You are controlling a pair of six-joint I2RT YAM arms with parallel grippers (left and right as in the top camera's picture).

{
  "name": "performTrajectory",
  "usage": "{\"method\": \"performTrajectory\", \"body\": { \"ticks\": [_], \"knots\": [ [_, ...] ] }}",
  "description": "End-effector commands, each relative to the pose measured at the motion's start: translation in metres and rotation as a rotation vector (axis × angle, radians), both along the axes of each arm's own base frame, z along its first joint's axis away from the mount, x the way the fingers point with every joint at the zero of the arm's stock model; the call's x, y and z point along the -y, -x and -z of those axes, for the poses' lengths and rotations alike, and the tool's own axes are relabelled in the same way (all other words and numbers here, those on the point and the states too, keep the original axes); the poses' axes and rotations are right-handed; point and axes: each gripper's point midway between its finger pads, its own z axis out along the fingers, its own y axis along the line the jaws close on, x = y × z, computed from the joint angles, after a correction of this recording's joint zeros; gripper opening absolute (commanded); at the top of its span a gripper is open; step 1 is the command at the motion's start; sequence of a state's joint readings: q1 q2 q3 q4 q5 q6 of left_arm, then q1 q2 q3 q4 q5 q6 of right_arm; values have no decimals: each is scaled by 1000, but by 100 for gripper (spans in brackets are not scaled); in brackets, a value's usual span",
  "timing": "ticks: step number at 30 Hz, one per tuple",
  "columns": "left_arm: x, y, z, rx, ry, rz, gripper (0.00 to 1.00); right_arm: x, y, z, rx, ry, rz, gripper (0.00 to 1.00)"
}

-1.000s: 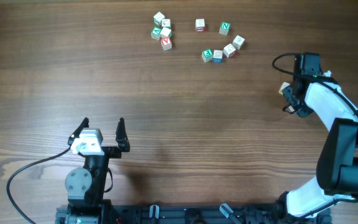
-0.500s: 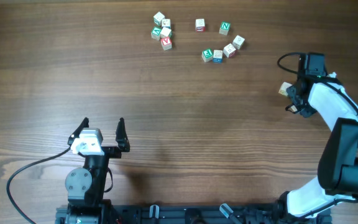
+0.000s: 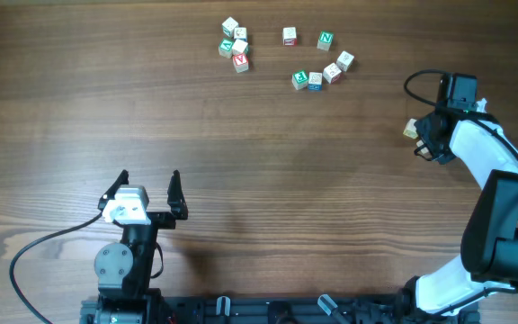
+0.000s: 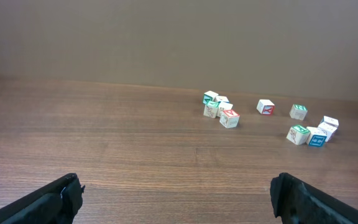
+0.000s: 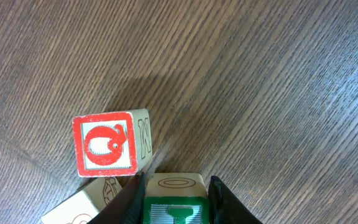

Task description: Form a circle

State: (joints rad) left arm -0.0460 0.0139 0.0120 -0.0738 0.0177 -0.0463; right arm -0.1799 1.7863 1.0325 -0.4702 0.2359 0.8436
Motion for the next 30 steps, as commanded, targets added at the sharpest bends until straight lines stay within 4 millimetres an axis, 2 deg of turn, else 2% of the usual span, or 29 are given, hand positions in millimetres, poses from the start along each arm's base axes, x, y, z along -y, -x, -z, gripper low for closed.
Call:
{"method": "performTrajectory", "body": {
  "ticks": [1,4,8,12,16,18,20,22,23,25,28,30],
  "knots": [
    [4,0,1,1,8,20,100,-3,2,3,-13,-16,-9,40],
    [4,0,1,1,8,20,100,-2,4,4,-23,-11,-7,48],
    [4,0,1,1,8,20,100,0,4,3,-22,-3,-4,52],
    [4,0,1,1,8,20,100,0,5,-7,-9,3,-3,54],
    [4,0,1,1,8,20,100,0,6,-25,23,9,-5,54],
    [4,0,1,1,8,20,100,0,5,-41,58,19,-16,54],
    [4,0,1,1,8,20,100,-4,0,-60,112,19,-59,59],
    [4,0,1,1,8,20,100,-4,-4,-70,146,33,-80,59],
    [4,0,1,1,8,20,100,-3,-10,-73,165,42,-100,55],
    [4,0,1,1,8,20,100,-5,-23,-80,212,59,-166,29],
    [4,0,1,1,8,20,100,-3,-37,-87,271,77,-175,12],
    [4,0,1,1,8,20,100,-2,-45,-87,295,83,-175,5]
  ]
}}
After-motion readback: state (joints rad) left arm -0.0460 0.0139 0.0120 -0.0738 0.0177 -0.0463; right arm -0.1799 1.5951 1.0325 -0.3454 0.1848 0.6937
